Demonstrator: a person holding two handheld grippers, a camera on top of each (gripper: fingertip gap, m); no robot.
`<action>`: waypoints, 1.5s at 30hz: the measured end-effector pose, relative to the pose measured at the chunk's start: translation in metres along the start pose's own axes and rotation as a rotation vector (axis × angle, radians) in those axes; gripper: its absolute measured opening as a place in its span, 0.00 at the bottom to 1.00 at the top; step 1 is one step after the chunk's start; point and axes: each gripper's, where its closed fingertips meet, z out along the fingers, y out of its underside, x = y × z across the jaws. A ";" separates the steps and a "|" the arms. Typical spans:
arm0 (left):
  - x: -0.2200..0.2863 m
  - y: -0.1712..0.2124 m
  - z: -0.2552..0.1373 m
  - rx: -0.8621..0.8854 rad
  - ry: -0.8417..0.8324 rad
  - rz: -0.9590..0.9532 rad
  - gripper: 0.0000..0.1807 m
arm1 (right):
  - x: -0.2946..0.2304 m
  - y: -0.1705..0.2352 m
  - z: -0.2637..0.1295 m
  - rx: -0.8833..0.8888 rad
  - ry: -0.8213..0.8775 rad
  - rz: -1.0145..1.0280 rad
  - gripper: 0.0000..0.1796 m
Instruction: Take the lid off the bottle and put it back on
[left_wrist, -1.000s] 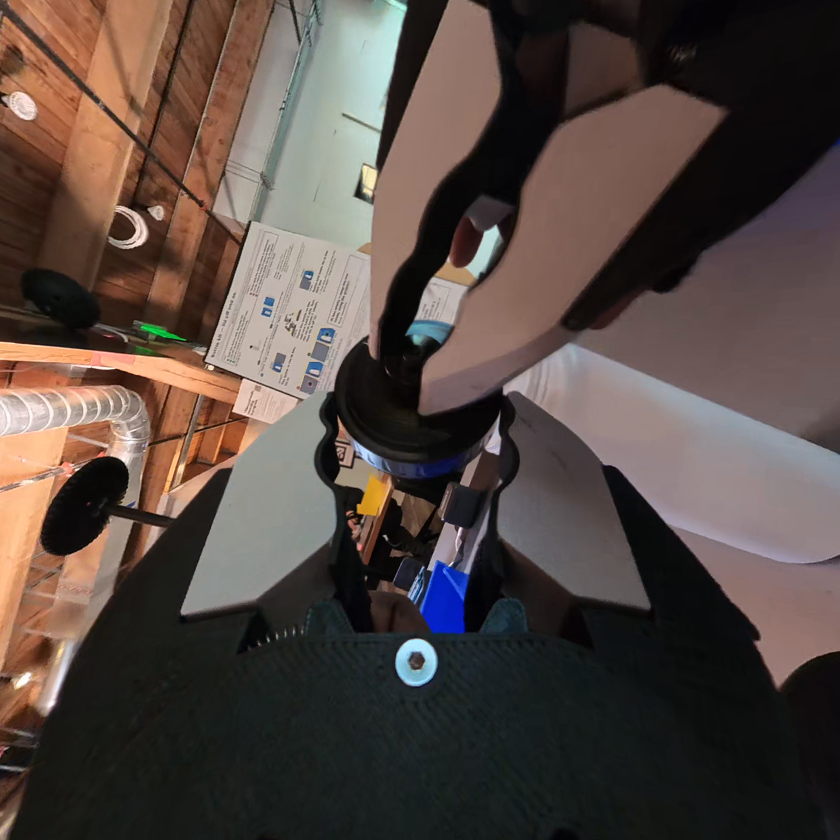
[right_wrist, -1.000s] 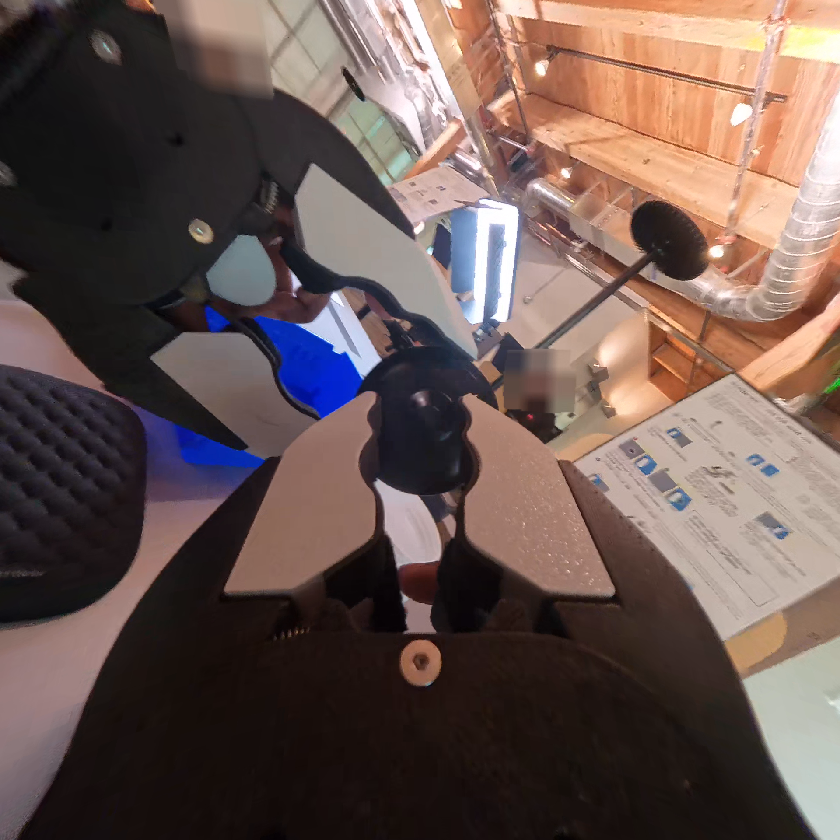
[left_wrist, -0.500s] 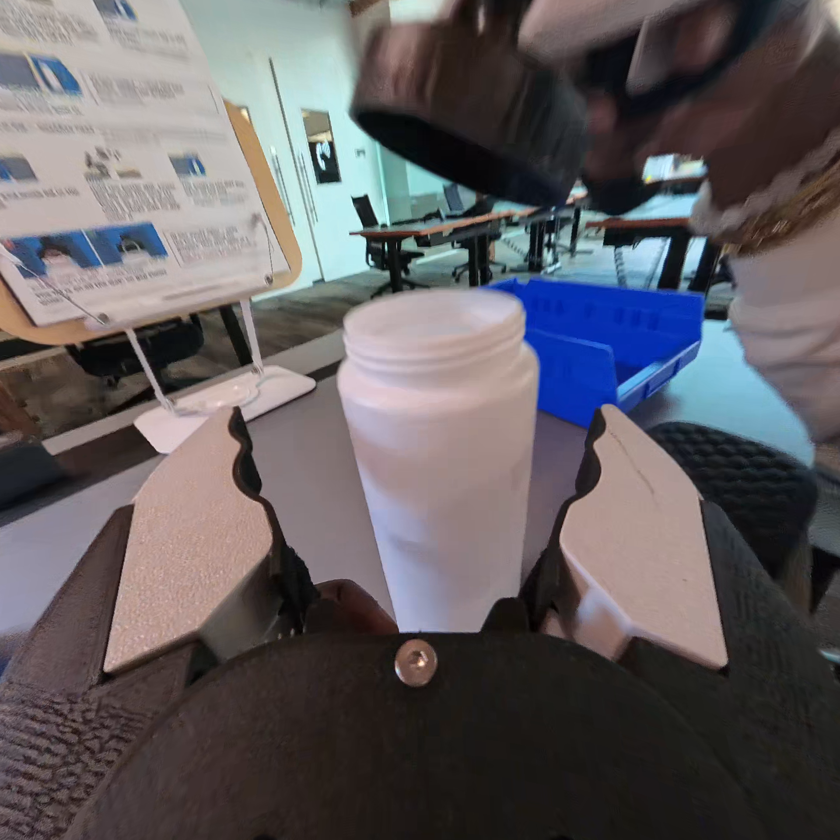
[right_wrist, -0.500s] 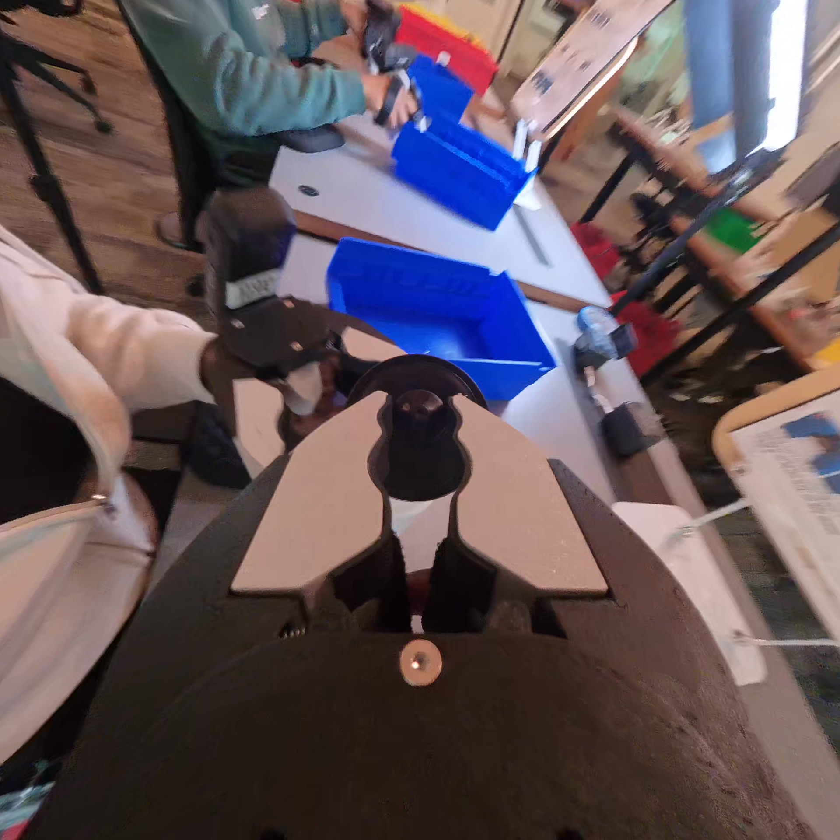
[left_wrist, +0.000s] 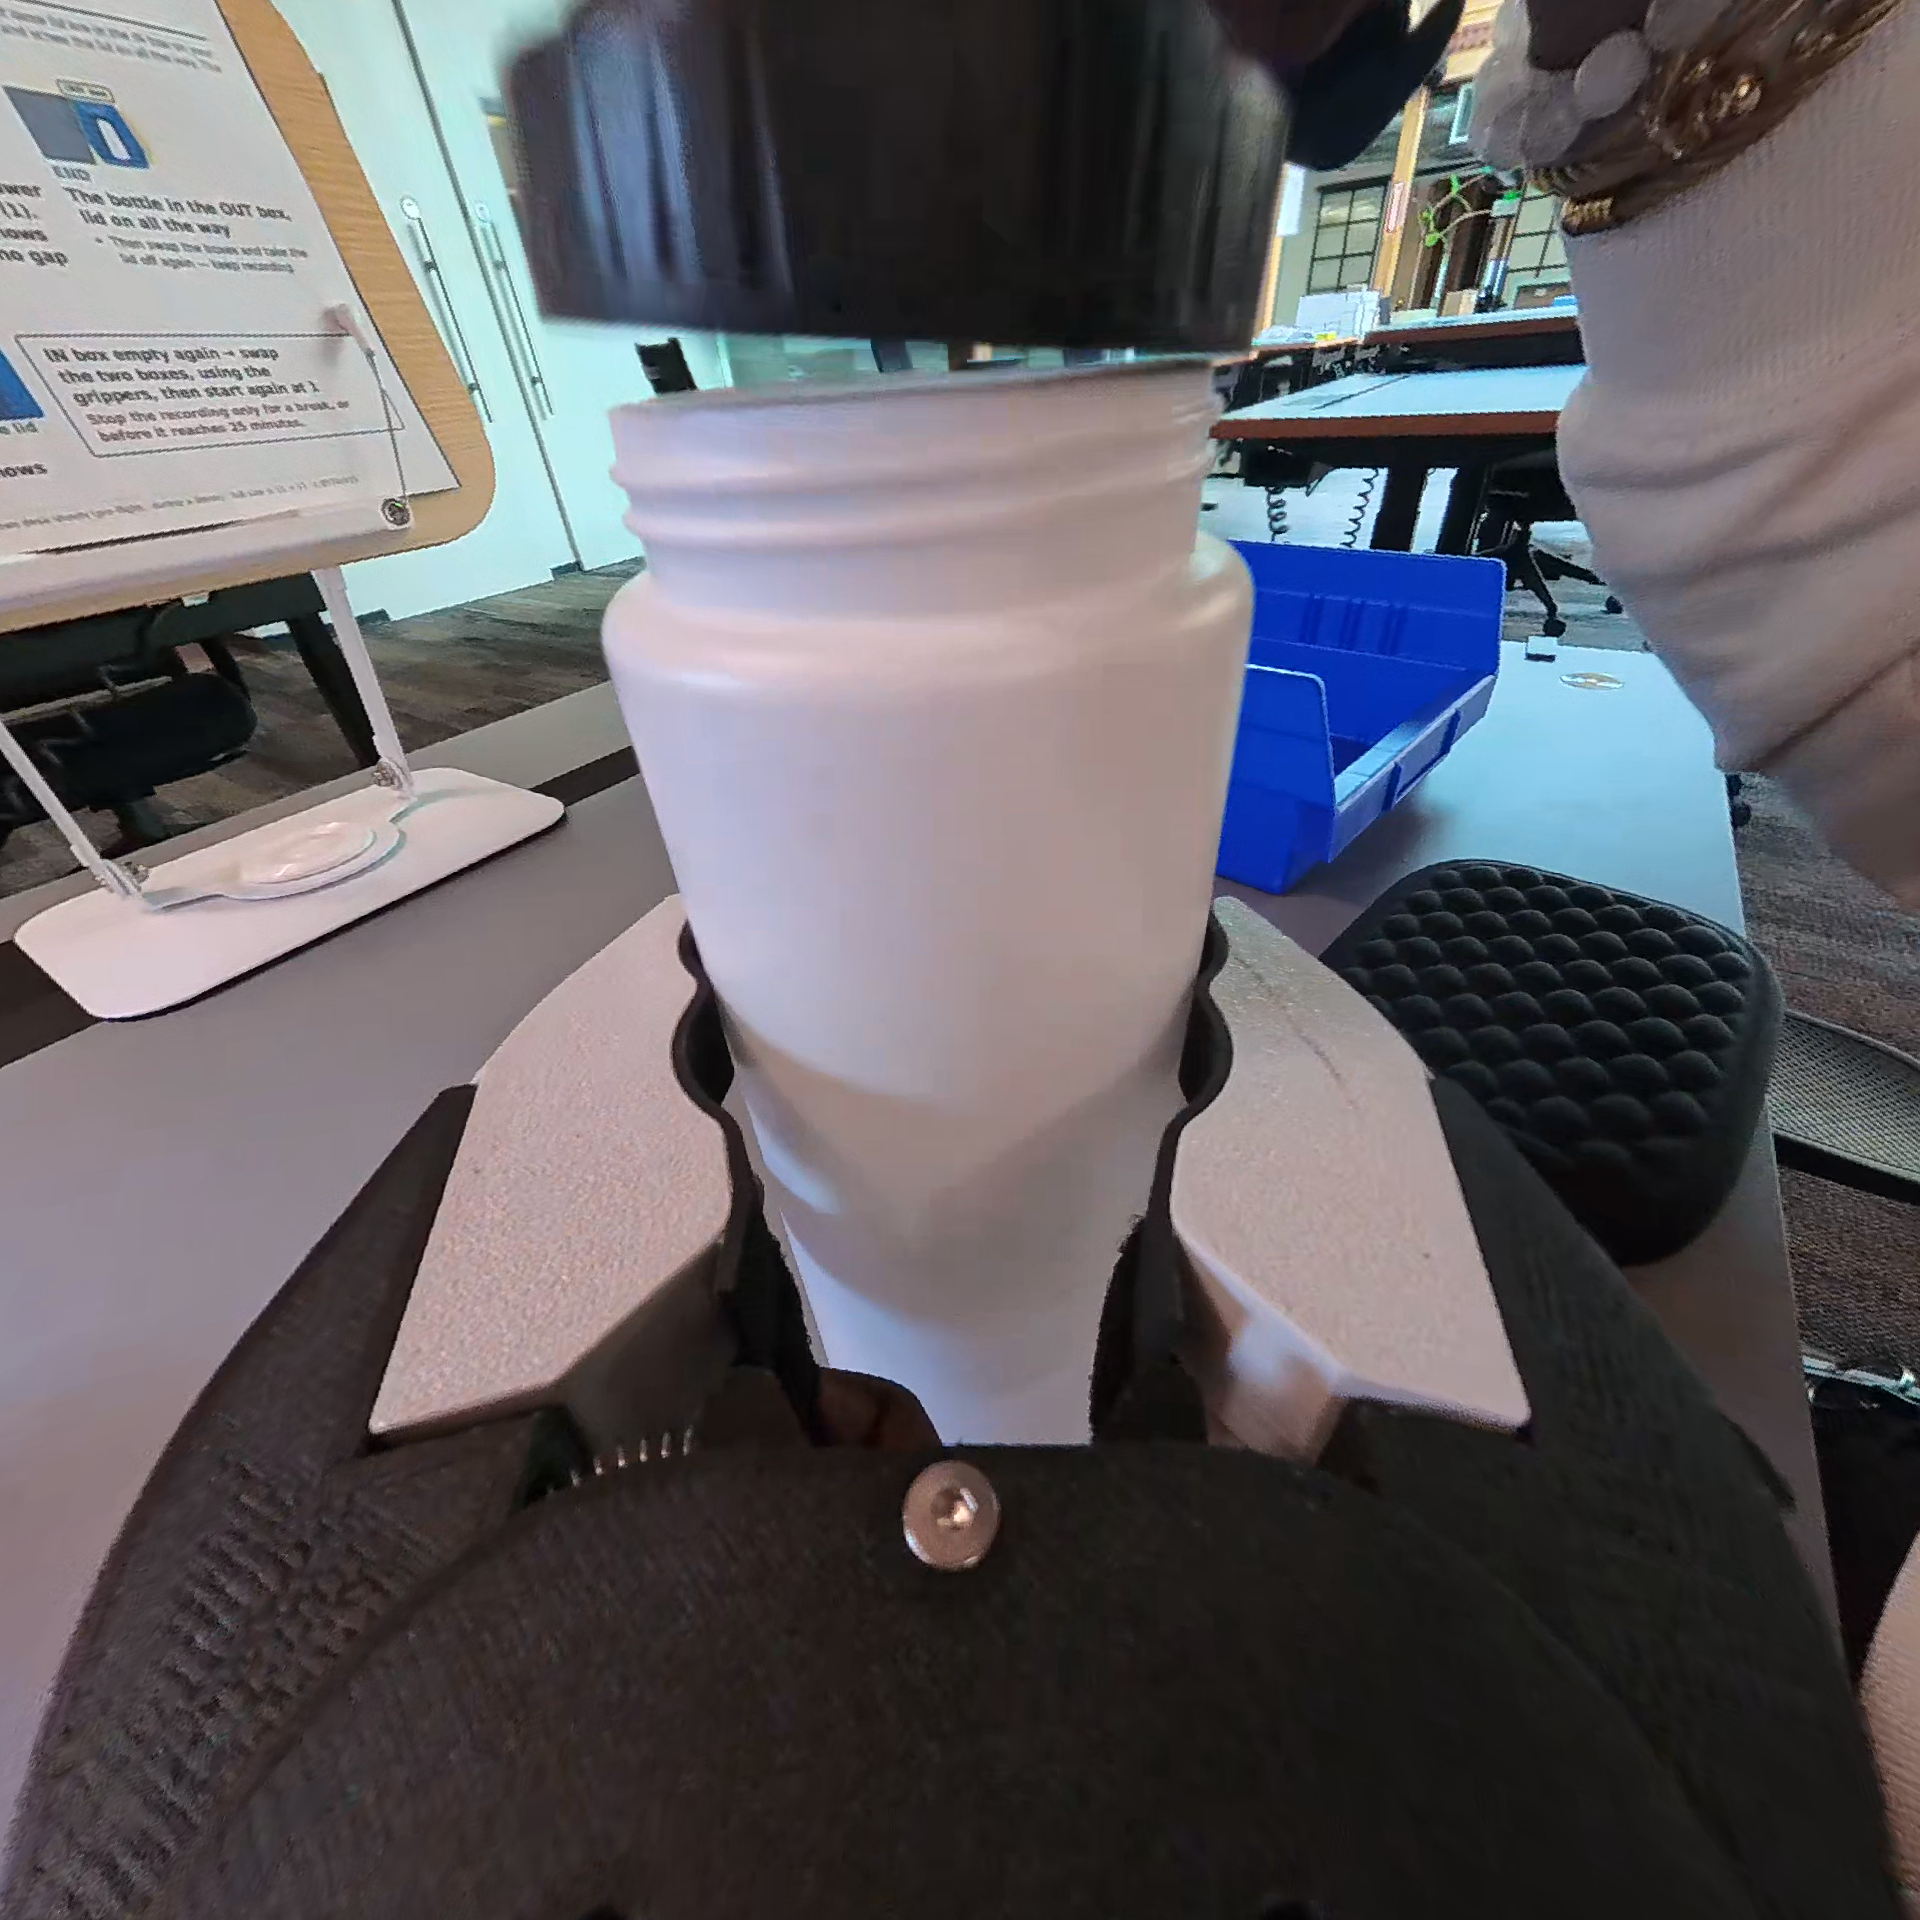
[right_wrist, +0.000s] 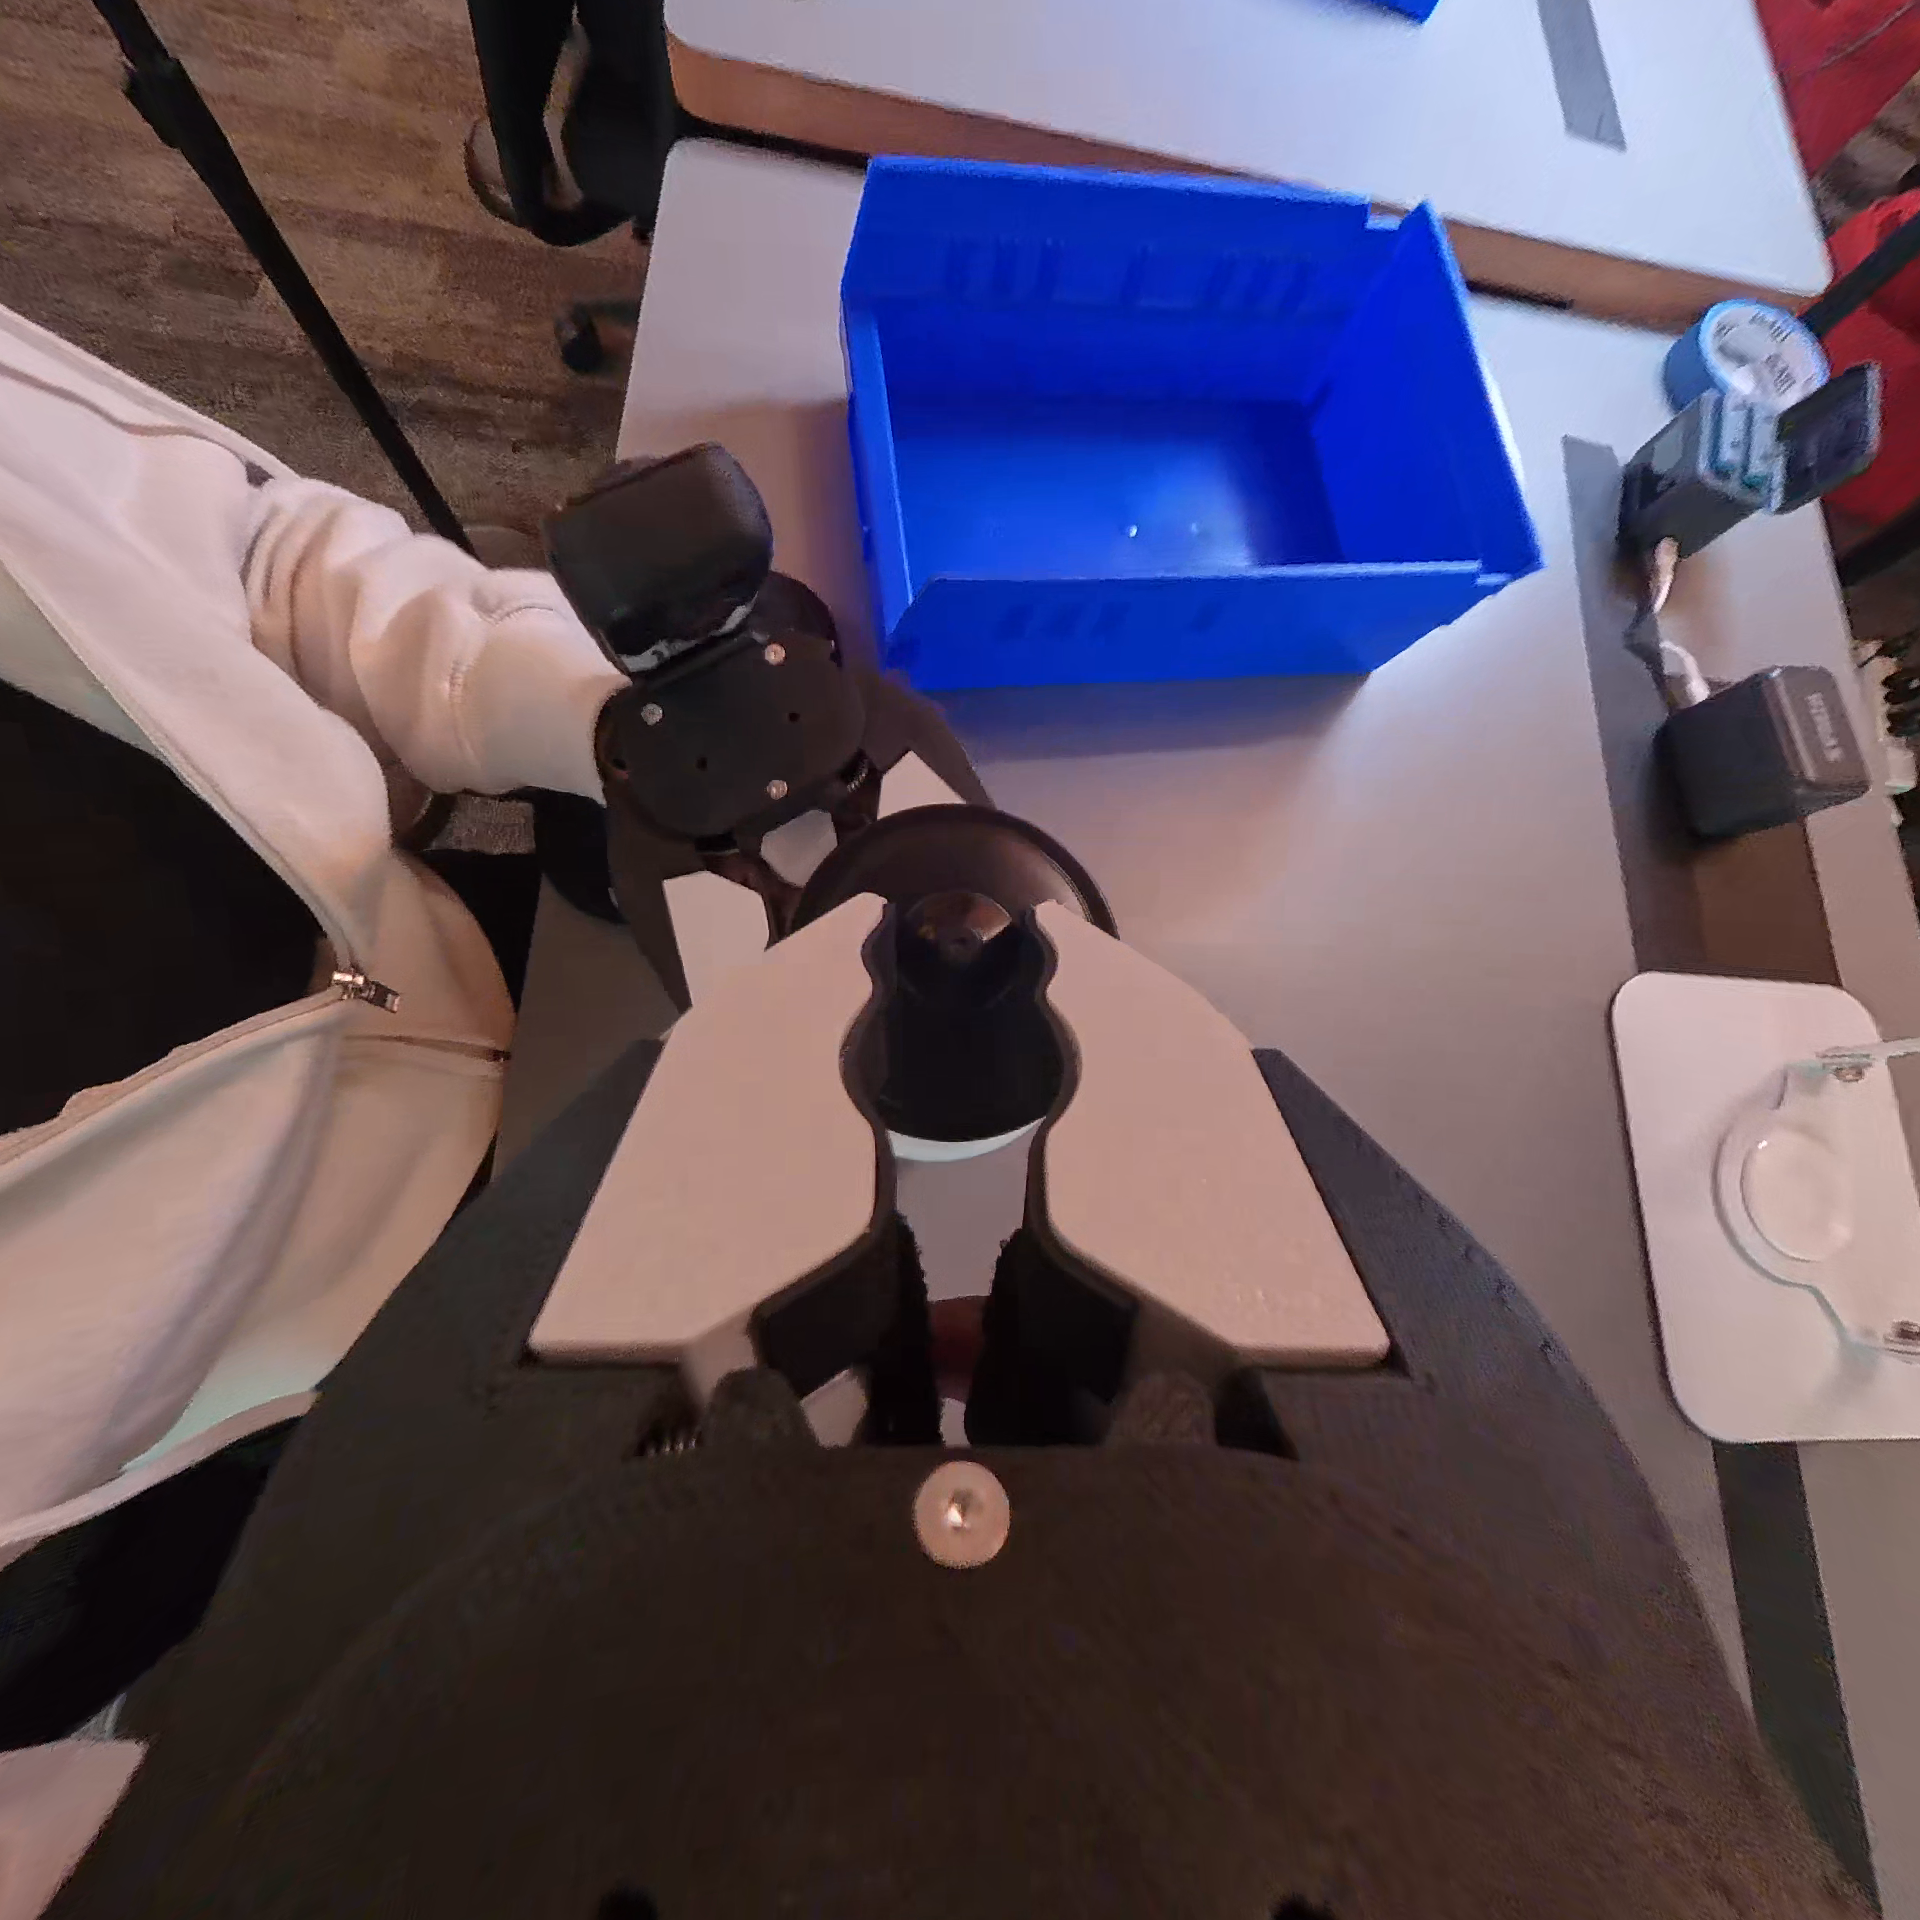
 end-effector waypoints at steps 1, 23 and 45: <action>0.000 0.000 0.000 0.000 0.003 -0.002 0.48 | 0.000 0.006 0.003 -0.037 -0.003 0.002 0.13; 0.004 0.002 -0.002 0.022 0.040 -0.040 0.48 | -0.001 0.002 0.000 0.446 -0.029 0.007 0.52; -0.001 0.002 -0.004 0.028 -0.002 -0.050 0.48 | -0.032 0.018 0.001 0.529 0.406 0.243 0.37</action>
